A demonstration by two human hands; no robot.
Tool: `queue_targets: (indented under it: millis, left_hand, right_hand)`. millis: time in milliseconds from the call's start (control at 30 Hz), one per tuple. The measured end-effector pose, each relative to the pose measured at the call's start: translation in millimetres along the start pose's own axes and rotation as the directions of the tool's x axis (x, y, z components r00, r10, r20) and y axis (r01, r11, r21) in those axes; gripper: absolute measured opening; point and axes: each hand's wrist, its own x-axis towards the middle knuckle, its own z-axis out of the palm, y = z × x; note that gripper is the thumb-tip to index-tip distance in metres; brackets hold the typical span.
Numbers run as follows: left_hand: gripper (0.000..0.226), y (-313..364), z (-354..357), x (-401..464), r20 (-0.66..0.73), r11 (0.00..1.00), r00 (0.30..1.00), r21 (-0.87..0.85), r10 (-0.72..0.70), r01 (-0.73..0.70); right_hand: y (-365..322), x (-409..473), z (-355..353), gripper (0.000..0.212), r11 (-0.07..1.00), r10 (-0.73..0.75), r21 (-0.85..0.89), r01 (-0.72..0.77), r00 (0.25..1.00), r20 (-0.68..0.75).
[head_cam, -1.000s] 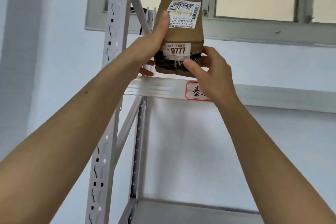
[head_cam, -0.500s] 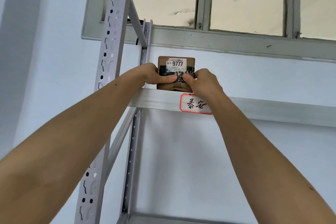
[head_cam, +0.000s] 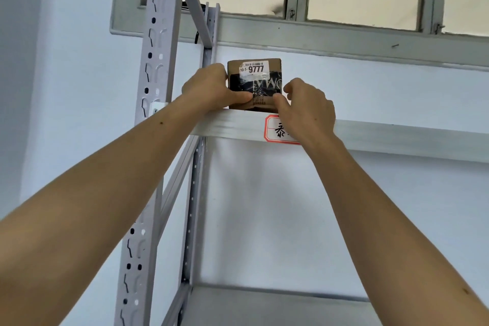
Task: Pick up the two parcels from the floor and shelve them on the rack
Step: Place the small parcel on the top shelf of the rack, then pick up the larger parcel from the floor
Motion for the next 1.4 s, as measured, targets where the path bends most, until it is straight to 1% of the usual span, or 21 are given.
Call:
queue_targets:
  millis: [67,167,233,333,400,500,567,633,700,767,833,933,1000,1100,1200,1333,1400]
  left_hand:
    - [0.058,-0.4,-0.8,-11.5,-0.128,0.999,0.991,-0.024,0.028,-0.032]
    - [0.043,-1.8,-0.7,-36.0,-0.312,0.993,0.944,-0.010,0.106,-0.115]
    - [0.038,-6.6,1.8,-53.5,-0.370,0.984,0.912,0.034,0.176,-0.176]
    - [0.037,-19.6,10.4,-83.0,-0.417,0.964,0.870,0.090,0.264,-0.249]
    - [0.036,-30.2,16.6,-102.6,-0.446,0.949,0.837,0.132,0.316,-0.288]
    - [0.028,-45.9,28.1,-135.2,-0.487,0.927,0.790,0.169,0.373,-0.334]
    - [0.024,-54.6,37.0,-159.1,-0.484,0.922,0.785,0.184,0.386,-0.340]
    - [0.023,-62.3,47.9,-187.4,-0.453,0.922,0.803,0.211,0.387,-0.326]
    - [0.020,-70.7,61.2,-220.9,-0.407,0.930,0.839,0.226,0.361,-0.290]
    - [0.017,-81.6,76.1,-256.2,-0.361,0.940,0.878,0.248,0.315,-0.235]
    - [0.016,-92.7,91.9,-298.0,-0.306,0.949,0.924,0.284,0.227,-0.139]
    - [0.018,-110.3,108.2,-366.6,-0.230,0.946,0.973,0.320,0.033,0.043]
    - [0.020,-120.3,114.8,-415.3,-0.167,0.921,0.977,0.345,-0.133,0.184]
    - [0.020,-133.6,118.0,-492.3,-0.098,0.858,0.933,0.369,-0.346,0.356]
    - [0.021,-138.6,116.5,-575.7,-0.029,0.773,0.849,0.397,-0.528,0.495]
    - [0.020,-134.0,107.7,-689.6,0.071,0.691,0.741,0.430,-0.668,0.581]
    - [0.023,-130.8,98.9,-746.9,0.090,0.625,0.664,0.449,-0.742,0.638]
  right_hand:
    - [2.0,-9.7,-2.0,0.032,0.999,-0.031,0.030,0.034,0.993,-0.113]
    - [5.5,-28.1,-5.6,0.030,0.994,-0.044,0.084,0.065,0.972,-0.232]
    - [10.3,-42.5,-6.4,0.029,0.991,-0.058,0.100,0.092,0.953,-0.296]
    - [19.1,-68.7,-1.9,0.029,0.989,-0.070,0.097,0.114,0.925,-0.373]
    - [24.1,-87.8,4.8,0.030,0.983,-0.063,0.132,0.128,0.909,-0.412]
    - [30.1,-121.1,23.5,0.029,0.958,-0.063,0.227,0.175,0.902,-0.428]
    - [34.6,-145.5,38.1,0.026,0.938,-0.040,0.300,0.177,0.911,-0.411]
    - [39.8,-172.5,53.6,0.023,0.907,-0.031,0.381,0.182,0.928,-0.370]
    - [45.0,-203.1,69.0,0.023,0.870,-0.026,0.463,0.167,0.955,-0.296]
    - [50.9,-233.5,84.8,0.024,0.829,-0.024,0.544,0.128,0.981,-0.193]
    - [56.2,-269.8,98.7,0.026,0.787,-0.050,0.613,0.071,0.997,-0.052]
    - [62.9,-328.3,116.6,0.027,0.752,-0.139,0.659,0.017,0.981,0.133]
    - [65.5,-370.4,124.5,0.027,0.735,-0.196,0.677,-0.017,0.952,0.236]
    - [65.3,-436.2,126.7,0.029,0.717,-0.251,0.692,-0.083,0.896,0.367]
    - [62.8,-507.6,116.7,0.030,0.700,-0.315,0.701,-0.136,0.823,0.474]
    - [63.5,-600.5,98.7,0.029,0.720,-0.411,0.682,-0.129,0.713,0.568]
    - [62.4,-643.0,84.8,0.031,0.732,-0.426,0.664,-0.155,0.656,0.623]
